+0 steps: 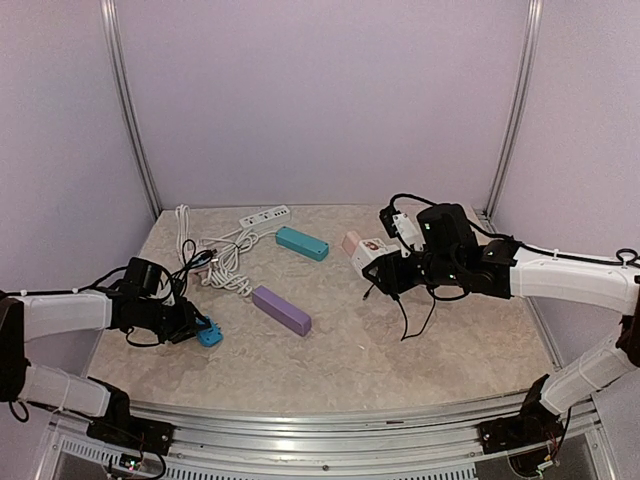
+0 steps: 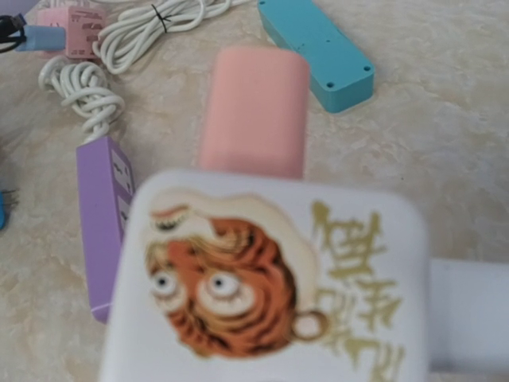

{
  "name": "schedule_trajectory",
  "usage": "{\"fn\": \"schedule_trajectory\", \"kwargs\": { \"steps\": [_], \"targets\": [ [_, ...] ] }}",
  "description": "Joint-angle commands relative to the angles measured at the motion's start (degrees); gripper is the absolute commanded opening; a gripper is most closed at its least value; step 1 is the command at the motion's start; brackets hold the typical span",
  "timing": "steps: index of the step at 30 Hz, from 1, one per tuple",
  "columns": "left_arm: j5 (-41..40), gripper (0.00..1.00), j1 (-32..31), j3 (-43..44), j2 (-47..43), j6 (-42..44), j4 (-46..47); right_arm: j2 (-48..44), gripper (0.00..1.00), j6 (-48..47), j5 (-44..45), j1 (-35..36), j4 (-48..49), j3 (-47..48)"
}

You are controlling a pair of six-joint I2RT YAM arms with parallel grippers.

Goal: Pull the plug off the socket

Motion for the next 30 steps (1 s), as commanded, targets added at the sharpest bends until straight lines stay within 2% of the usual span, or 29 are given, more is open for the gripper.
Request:
{"fn": "schedule_trajectory", "kwargs": {
  "steps": [1,6,12,17,20,24,30],
  "targets": [
    [-1.5,0.37,0.5,0.0,0.2,-0.2,-1.6,-1.8,0.00,-0.1,0.5,-0.5,3.7,-0.4],
    [-3.0,0.46,0.5,0.2,-1.2,-0.5,-2.6,-2.1,0.00,-0.2,0.4,-0.5,4.0,-0.6],
    [-4.8,0.74,0.6,0.5,-3.7,-0.8,-4.1,-3.2,0.00,-1.0,-1.1,-0.5,5.4,-1.4],
    [-6.6,0.87,0.6,0.6,-6.3,-0.7,-5.2,-4.2,0.00,-3.0,-3.8,-0.5,6.8,-2.3],
    [-6.5,0.92,0.5,0.6,-9.0,-0.3,-4.8,-4.9,0.00,-3.9,-5.2,-0.4,7.8,-2.9],
    [-4.6,0.93,-0.6,1.5,-13.7,1.6,-3.2,-6.4,0.00,-6.5,-7.0,0.6,10.1,-4.5],
    [-3.1,0.93,-7.1,8.1,-16.8,4.7,-3.5,-8.4,0.00,-12.2,-7.6,4.2,13.7,-6.4]
  ]
}}
